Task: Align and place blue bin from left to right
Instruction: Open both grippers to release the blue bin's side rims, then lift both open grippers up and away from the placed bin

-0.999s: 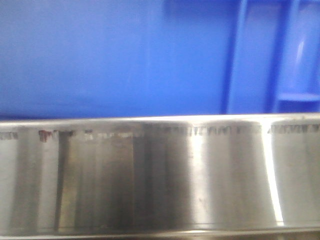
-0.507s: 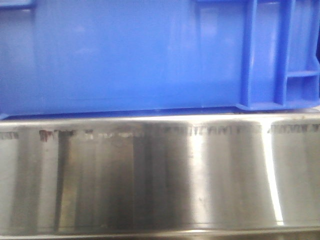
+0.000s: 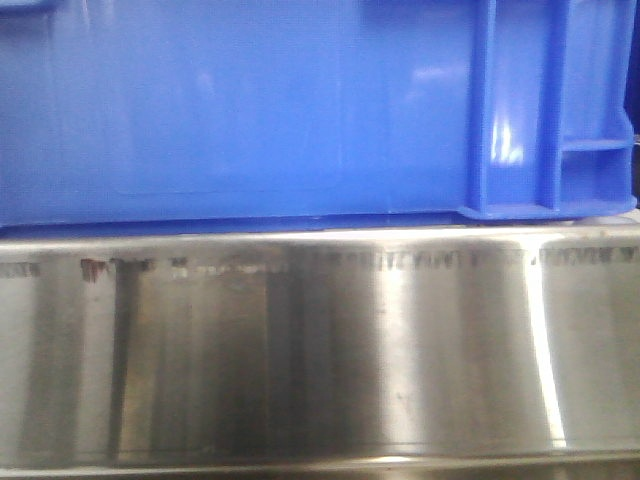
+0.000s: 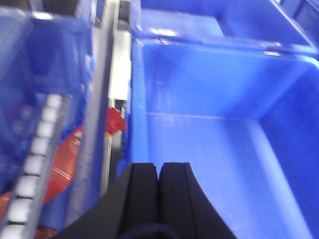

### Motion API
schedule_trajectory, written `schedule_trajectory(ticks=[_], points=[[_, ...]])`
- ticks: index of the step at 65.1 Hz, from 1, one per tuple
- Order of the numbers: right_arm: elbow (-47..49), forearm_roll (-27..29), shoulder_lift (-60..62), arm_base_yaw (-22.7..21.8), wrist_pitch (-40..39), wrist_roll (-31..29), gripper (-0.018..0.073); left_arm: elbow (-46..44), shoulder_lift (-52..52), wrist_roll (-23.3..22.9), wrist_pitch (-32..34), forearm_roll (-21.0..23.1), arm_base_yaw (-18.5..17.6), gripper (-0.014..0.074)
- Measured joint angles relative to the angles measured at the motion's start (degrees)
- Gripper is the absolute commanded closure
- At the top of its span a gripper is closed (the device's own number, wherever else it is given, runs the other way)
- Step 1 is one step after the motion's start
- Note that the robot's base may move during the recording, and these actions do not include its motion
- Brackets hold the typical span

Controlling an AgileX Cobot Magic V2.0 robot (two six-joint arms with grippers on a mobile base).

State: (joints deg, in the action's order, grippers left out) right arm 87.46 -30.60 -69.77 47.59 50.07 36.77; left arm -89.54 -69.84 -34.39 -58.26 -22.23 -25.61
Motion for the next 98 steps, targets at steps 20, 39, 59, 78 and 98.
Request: schedule_trajectory(ticks=[20,39,59,78,98], points=[[-6.5,-0.3,5.8,0.0,-8.6,-4.1,0.0638,12.1,9.5,0.0,17.2,0.3,0.0,0.0707],[-25.6,-2.0,17.4,0.0,-29.1,-4.8,0.0638,32.9,22.4,0.0,39.0,-0.1,0.0,0.0707],[-34.5,-4.0,28.6,0.0,-36.6,-4.9,0.0638,44.2,31.7,0.0,49.3,-0.7,0.0,0.0707],[-34.5,-4.0,31.9,0.0,-37.3,-5.0,0.0638,44.2,35.2,0.0,50.2,-0.8,0.0,0.0707],[-34.5,-4.0,31.9,0.0,-37.5,-5.0,0.0638,44.3,35.2,0.0,50.3,-0.9,0.0,0.0707]])
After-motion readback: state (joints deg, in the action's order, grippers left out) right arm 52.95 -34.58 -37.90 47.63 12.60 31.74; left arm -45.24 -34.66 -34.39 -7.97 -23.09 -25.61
